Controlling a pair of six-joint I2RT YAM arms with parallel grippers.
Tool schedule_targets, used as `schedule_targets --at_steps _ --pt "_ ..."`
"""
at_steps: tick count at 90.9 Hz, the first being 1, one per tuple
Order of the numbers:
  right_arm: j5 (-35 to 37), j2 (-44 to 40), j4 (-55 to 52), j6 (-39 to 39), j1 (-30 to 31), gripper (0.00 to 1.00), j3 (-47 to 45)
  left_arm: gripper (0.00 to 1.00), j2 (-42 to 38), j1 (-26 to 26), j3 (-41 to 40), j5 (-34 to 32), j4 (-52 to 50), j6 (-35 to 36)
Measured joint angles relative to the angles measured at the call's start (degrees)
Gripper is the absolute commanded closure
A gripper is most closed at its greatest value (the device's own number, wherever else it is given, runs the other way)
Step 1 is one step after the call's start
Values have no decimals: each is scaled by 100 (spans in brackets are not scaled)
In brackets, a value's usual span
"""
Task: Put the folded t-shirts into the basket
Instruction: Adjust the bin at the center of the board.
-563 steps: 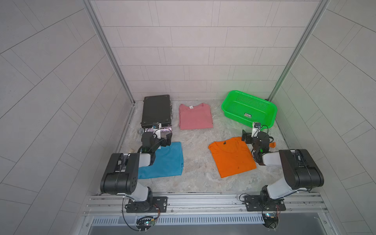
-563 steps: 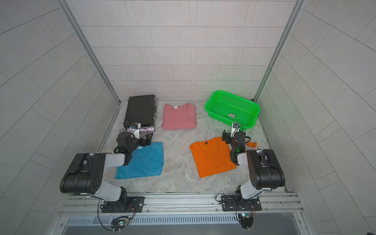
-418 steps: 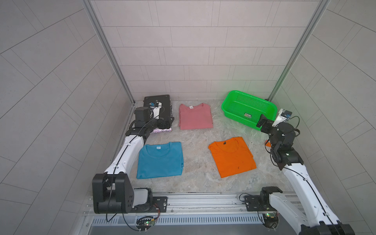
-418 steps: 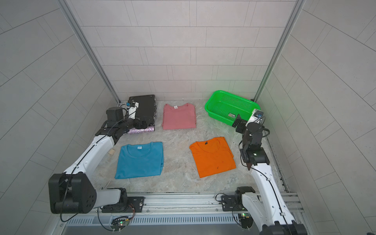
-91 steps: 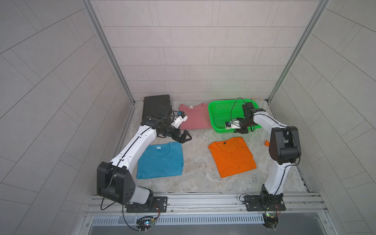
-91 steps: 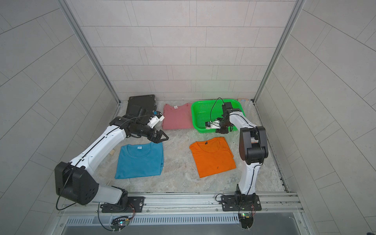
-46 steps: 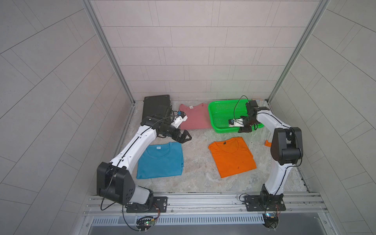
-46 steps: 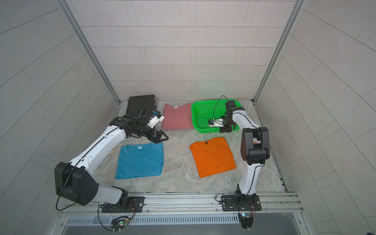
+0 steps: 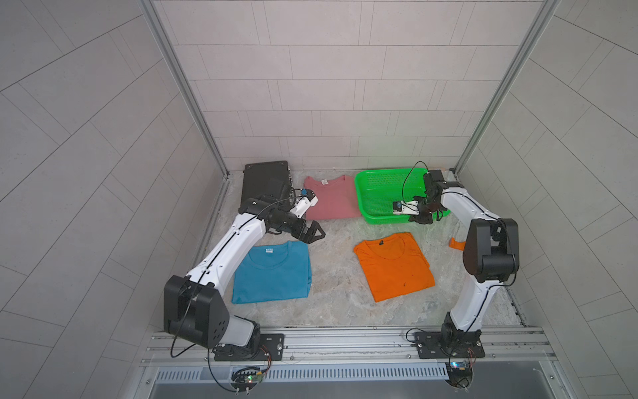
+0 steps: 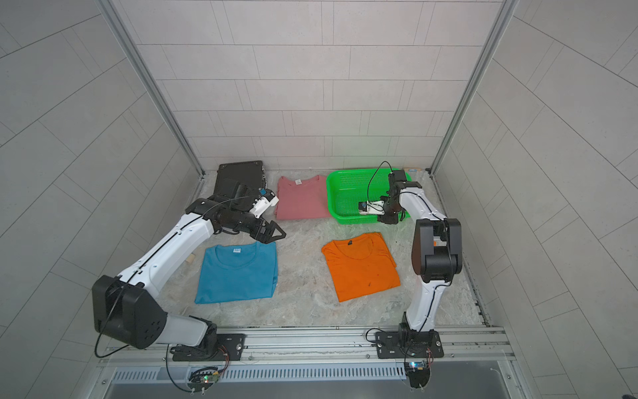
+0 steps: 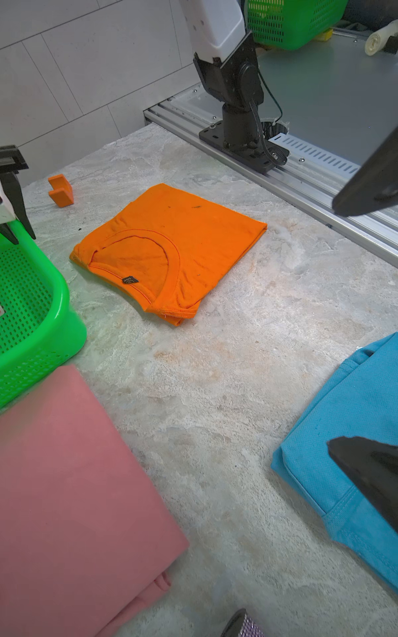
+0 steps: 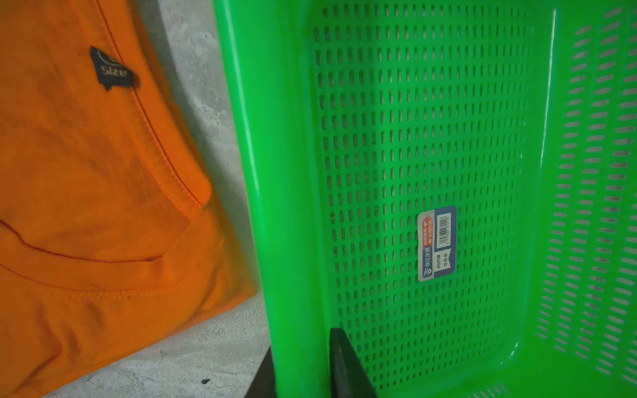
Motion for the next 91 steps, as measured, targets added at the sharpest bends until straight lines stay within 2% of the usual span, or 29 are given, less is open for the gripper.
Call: schedule_targets --at_steps 31,91 --pt "-164 -354 205 -37 -297 81 -245 0 2 0 -24 103 0 -20" --pt "-433 -455 929 -424 -170 79 -909 0 68 0 -31 203 2 -44"
